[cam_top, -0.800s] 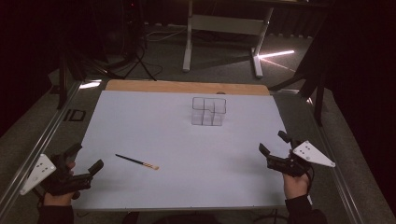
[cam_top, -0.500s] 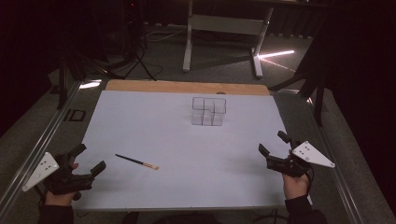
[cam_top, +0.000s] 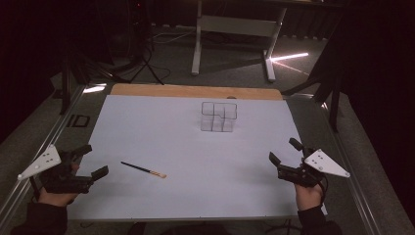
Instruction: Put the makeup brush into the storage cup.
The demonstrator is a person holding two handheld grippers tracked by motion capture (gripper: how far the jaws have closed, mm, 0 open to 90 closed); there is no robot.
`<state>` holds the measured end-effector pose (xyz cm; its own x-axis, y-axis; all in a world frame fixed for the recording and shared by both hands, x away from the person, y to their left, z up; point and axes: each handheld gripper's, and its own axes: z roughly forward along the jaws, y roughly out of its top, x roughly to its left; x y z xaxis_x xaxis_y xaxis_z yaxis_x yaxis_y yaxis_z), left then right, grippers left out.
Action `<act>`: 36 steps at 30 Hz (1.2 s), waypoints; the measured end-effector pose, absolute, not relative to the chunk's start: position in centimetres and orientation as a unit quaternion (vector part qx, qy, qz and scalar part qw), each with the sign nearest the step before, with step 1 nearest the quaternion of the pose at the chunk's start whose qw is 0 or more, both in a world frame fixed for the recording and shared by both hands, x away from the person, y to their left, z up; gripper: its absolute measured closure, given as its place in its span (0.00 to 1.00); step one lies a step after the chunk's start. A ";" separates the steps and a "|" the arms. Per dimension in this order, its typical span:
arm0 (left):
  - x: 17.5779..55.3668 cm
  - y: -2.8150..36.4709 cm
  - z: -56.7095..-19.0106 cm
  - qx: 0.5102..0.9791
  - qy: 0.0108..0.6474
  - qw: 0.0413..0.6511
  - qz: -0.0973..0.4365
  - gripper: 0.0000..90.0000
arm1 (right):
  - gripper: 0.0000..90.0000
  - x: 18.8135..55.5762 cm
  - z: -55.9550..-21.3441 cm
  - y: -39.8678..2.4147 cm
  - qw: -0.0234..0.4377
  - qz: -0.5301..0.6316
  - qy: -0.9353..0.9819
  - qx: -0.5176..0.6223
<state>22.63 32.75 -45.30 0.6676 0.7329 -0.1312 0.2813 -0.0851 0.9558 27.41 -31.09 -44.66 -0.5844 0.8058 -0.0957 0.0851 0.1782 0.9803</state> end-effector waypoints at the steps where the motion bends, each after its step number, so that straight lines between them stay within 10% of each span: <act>1: 22.8 32.8 -45.1 0.716 0.354 0.570 0.193 0.00 | 0.15 27.4 -44.7 -31.0 0.324 0.555 0.697 0.318; 36: 28.2 27.7 -43.8 0.889 0.244 0.357 0.151 0.00 | 0.15 27.9 -45.3 -30.3 0.304 0.550 0.710 0.317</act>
<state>28.23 27.71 -43.77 0.8349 0.5422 0.0944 0.3263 -0.6259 0.7084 27.92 -30.29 -45.34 -0.6142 0.7846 -0.0842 0.1150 0.1946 0.9741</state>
